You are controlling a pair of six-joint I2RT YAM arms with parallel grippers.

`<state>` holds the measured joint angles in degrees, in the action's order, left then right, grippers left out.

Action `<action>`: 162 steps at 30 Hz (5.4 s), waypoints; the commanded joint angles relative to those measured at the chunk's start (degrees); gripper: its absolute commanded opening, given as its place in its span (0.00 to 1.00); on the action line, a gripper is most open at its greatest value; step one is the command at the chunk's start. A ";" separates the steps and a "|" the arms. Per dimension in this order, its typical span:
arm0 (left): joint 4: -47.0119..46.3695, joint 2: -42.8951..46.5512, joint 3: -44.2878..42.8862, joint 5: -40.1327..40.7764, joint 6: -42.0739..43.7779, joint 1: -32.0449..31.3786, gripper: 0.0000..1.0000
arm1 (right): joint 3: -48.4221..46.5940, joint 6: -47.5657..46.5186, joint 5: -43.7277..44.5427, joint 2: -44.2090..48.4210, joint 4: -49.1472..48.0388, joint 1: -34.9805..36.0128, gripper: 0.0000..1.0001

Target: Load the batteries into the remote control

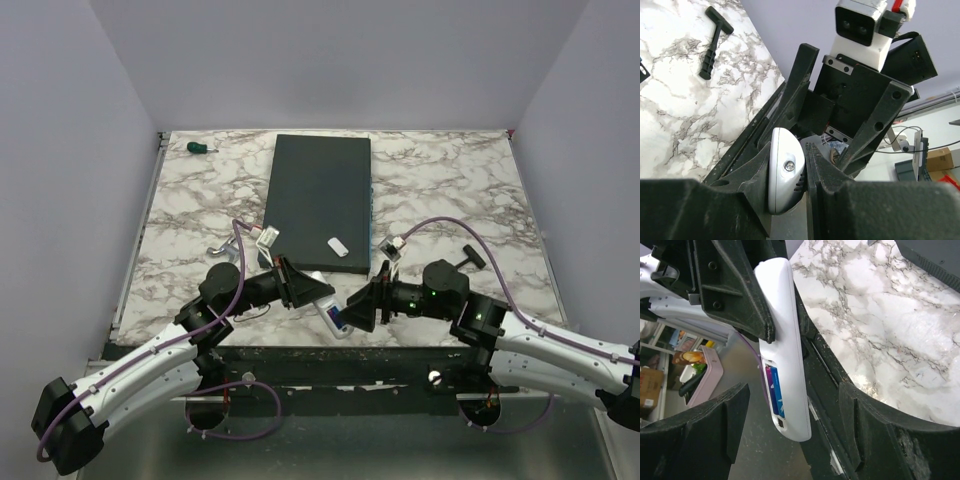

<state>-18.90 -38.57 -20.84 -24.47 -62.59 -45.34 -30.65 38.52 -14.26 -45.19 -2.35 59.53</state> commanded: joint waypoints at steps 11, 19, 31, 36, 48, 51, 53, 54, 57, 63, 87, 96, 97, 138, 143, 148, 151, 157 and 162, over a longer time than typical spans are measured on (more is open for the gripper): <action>-5.01 0.61 -0.63 -0.39 -0.69 0.07 0.00 | 2.00 1.59 -0.89 -3.16 -7.49 0.03 0.60; -5.27 0.86 -0.76 -0.50 -0.69 0.04 0.00 | 3.08 2.84 -1.89 -3.77 -9.86 0.04 0.45; -5.27 1.74 -0.71 -0.16 -0.85 0.05 0.00 | 3.17 3.28 -1.91 -4.93 -9.84 -0.01 0.01; -5.71 2.12 -0.25 -0.15 -1.07 0.07 0.00 | 3.07 3.15 -1.19 -4.60 -9.28 -0.02 0.01; -3.49 2.01 -0.03 0.48 0.22 0.12 0.00 | 2.93 0.07 -1.91 -3.41 -11.42 0.03 0.65; -1.73 1.44 -0.68 0.87 0.66 0.13 0.00 | 3.09 -0.95 -1.63 -2.09 -12.14 -0.02 0.75; -0.10 1.15 -0.84 1.68 0.84 0.16 0.00 | 3.06 -1.69 -0.08 -0.54 -11.75 -0.01 0.78; 0.73 1.21 -0.71 2.30 0.81 0.17 0.00 | 2.98 -2.23 1.20 0.39 -11.15 -0.03 0.79; 4.67 2.37 0.00 4.57 0.87 0.23 0.00 | 2.48 -4.18 8.04 3.44 -7.96 -0.03 0.79; 20.03 12.29 2.81 13.24 -0.04 0.49 0.00 | -5.15 -5.36 34.90 1.44 10.04 0.00 0.60; 35.15 30.16 5.21 18.62 -2.45 0.91 0.00 | -26.96 -34.01 18.87 -43.14 12.75 -11.63 0.80; 35.16 30.57 5.03 18.93 -2.81 0.96 0.00 | -28.22 -35.10 23.32 -47.04 10.33 -11.63 0.69; 35.16 30.47 5.02 18.98 -2.80 0.96 0.00 | -28.51 -35.40 23.31 -47.61 10.21 -11.62 0.69; 36.15 30.60 4.56 19.37 -2.10 0.96 0.00 | -32.09 -37.39 21.06 -56.23 12.07 -14.16 0.48; 35.88 29.84 4.14 19.24 -1.75 0.96 0.00 | -32.53 -36.57 20.66 -56.90 13.99 -14.15 0.48; 35.57 29.43 3.80 19.11 -1.40 0.93 0.00 | -31.96 -35.28 21.68 -56.61 16.12 -14.18 0.48; 35.05 28.82 3.73 18.81 -1.31 0.96 0.00 | -31.29 -34.84 21.67 -56.12 16.83 -14.15 0.49; 34.21 27.71 3.53 18.40 -1.22 0.96 0.00 | -30.69 -34.92 21.12 -55.92 18.29 -14.13 0.46; 34.10 27.75 3.56 18.58 -1.39 0.96 0.00 | -30.60 -35.07 21.12 -55.89 19.67 -14.13 0.43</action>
<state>17.65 -10.83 -15.46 -6.00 -64.31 -44.69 -62.74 3.64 7.62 -99.77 9.13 45.63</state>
